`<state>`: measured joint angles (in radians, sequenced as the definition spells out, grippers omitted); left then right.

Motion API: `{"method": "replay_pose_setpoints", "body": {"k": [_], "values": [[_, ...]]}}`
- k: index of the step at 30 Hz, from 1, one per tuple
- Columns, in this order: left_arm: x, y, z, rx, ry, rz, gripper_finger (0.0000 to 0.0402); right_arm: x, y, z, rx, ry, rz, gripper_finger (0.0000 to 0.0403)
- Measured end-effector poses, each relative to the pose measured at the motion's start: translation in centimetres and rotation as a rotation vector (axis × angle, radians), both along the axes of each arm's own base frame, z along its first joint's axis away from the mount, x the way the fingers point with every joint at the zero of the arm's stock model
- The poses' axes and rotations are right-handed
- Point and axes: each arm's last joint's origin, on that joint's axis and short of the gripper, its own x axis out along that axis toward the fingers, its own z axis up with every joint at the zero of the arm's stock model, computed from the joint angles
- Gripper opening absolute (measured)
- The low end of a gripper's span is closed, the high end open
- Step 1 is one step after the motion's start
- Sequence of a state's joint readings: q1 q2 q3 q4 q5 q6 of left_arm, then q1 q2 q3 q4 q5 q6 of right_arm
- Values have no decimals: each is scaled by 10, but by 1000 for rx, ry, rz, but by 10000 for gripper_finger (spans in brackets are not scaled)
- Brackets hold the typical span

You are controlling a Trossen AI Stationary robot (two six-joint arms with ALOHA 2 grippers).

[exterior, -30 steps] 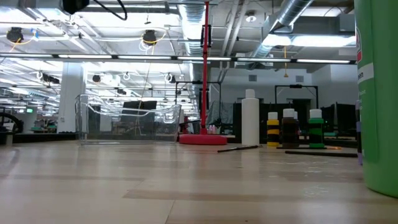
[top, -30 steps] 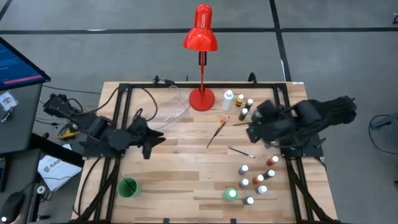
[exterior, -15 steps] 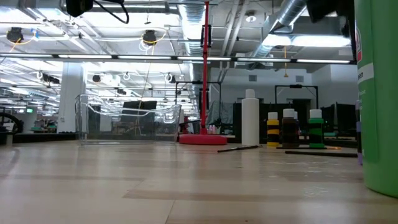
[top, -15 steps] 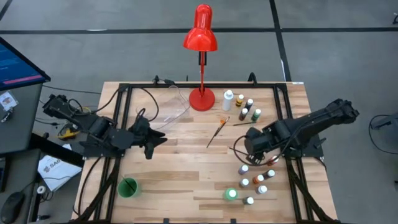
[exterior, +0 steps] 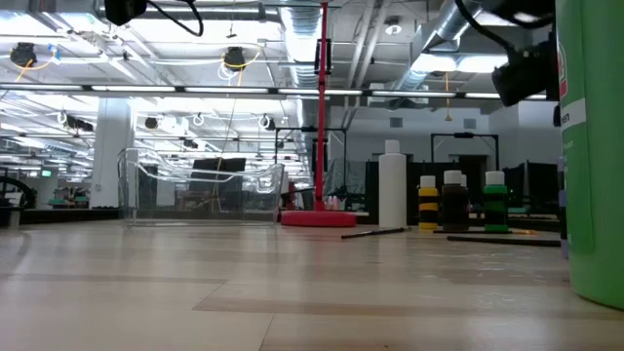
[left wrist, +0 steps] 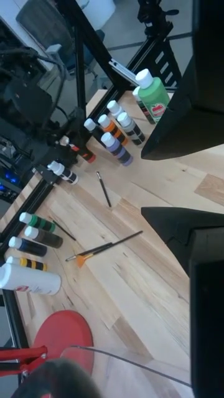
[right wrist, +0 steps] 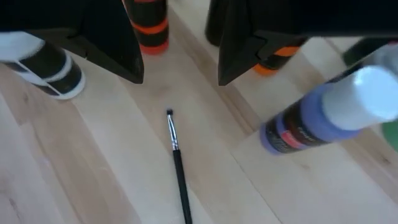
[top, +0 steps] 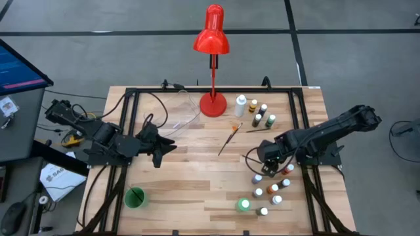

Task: Pick & Place Paint Supplies
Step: Put the black brush into the green cup

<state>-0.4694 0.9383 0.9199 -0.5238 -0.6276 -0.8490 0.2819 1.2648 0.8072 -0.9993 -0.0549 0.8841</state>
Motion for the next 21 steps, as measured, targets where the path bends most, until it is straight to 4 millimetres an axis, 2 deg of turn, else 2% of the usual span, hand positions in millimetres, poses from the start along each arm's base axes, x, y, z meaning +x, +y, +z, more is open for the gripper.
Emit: {"method": "replay_pose_setpoints", "body": {"k": [11,21], "values": [[0,0,1,-5,-9,0,126,-3,-5,-19,-8,-19,62,202],[0,0,1,-5,-9,0,126,-3,-4,-19,-26,-39,272,191]]}}
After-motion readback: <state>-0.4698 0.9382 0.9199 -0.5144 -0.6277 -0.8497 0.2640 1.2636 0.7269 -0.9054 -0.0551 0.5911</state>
